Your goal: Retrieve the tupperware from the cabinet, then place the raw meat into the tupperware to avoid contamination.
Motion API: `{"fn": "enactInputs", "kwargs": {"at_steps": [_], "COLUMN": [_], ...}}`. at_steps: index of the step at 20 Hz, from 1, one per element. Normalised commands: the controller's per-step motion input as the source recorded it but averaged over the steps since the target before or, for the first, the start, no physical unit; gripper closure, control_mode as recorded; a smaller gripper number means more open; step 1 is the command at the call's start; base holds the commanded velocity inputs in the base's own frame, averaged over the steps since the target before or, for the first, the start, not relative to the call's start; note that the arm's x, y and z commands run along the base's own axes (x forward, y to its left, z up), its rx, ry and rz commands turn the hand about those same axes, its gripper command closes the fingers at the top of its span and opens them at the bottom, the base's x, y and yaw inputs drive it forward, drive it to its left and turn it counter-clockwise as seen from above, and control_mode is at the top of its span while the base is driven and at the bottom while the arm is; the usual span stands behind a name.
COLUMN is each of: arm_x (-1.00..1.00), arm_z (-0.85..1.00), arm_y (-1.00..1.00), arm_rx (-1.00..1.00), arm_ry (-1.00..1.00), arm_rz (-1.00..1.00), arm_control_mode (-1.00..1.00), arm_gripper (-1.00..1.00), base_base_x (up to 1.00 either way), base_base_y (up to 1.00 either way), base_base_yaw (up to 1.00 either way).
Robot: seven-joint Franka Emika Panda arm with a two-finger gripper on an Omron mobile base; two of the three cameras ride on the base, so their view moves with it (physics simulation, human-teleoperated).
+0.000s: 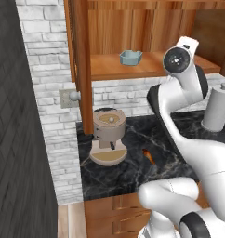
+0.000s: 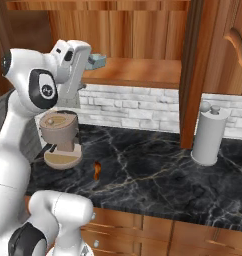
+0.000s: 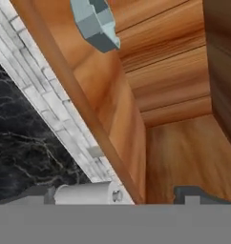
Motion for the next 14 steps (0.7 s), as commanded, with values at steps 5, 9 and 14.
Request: {"fn": "enactInputs", "kwargs": {"at_steps": [5,9,14], "arm_x": [0.82,0.8,0.76], "arm_z": [0.14,0.03,0.0], "arm_y": [0.56,0.45,0.43], "arm_rx": [-0.07,-0.03,-0.02], "arm_ry": [0.18,0.08,0.0], "arm_rz": [0.12,0.03,0.0], "arm_control_mode": [-1.0,-1.0,-1.0], "arm_gripper": [-1.0,-1.0,-1.0], "base_base_x": [0.0,0.0,0.0], "base_base_y": [0.0,0.0,0.0], "base_base_yaw": [0.0,0.0,0.0]}}
